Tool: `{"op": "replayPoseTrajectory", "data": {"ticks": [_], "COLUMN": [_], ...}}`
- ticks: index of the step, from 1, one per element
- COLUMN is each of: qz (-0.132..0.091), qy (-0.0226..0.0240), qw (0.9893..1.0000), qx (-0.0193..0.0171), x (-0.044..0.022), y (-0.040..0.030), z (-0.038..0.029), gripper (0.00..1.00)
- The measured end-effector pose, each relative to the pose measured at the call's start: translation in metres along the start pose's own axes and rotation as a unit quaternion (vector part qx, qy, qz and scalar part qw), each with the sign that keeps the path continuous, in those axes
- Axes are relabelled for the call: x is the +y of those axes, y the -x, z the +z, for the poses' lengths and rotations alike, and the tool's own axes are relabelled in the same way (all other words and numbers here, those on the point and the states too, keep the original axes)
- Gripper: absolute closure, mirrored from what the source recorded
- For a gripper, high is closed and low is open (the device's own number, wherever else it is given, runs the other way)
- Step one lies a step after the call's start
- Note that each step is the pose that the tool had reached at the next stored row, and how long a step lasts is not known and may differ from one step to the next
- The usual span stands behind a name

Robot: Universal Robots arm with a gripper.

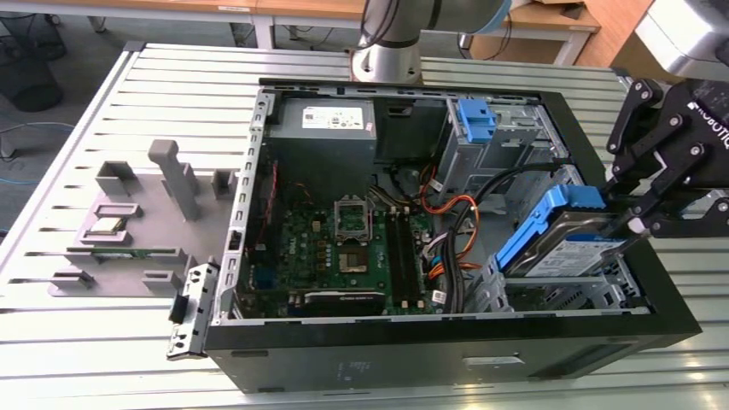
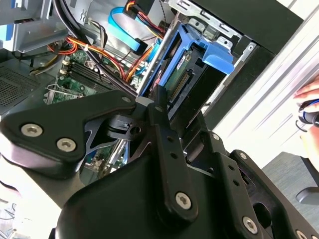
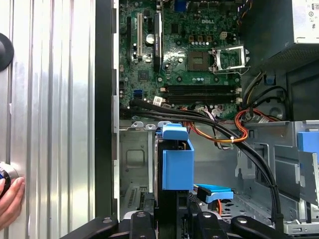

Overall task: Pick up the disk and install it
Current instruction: 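Insert the disk into the insertion slot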

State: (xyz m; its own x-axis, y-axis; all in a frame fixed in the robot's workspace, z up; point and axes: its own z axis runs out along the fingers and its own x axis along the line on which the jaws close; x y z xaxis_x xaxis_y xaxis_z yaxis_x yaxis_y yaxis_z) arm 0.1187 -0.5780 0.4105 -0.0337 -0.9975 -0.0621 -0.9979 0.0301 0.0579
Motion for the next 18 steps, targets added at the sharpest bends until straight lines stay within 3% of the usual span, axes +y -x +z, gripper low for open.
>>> {"op": "replayPoseTrajectory", "data": {"ticks": [3,13,18], "qz": [0.000,0.000,0.000], "qy": [-0.0001,-0.0002,-0.0004], "qw": [1.0000,1.0000,1.0000], "qx": [0.0002,0.0001,0.0002], "x": [0.0000,0.0011,0.0009], "y": [-0.0003,-0.0005,-0.0010], "z": [0.0039,0.0073,0.0149], "gripper": [0.65,0.65,0.65]}}
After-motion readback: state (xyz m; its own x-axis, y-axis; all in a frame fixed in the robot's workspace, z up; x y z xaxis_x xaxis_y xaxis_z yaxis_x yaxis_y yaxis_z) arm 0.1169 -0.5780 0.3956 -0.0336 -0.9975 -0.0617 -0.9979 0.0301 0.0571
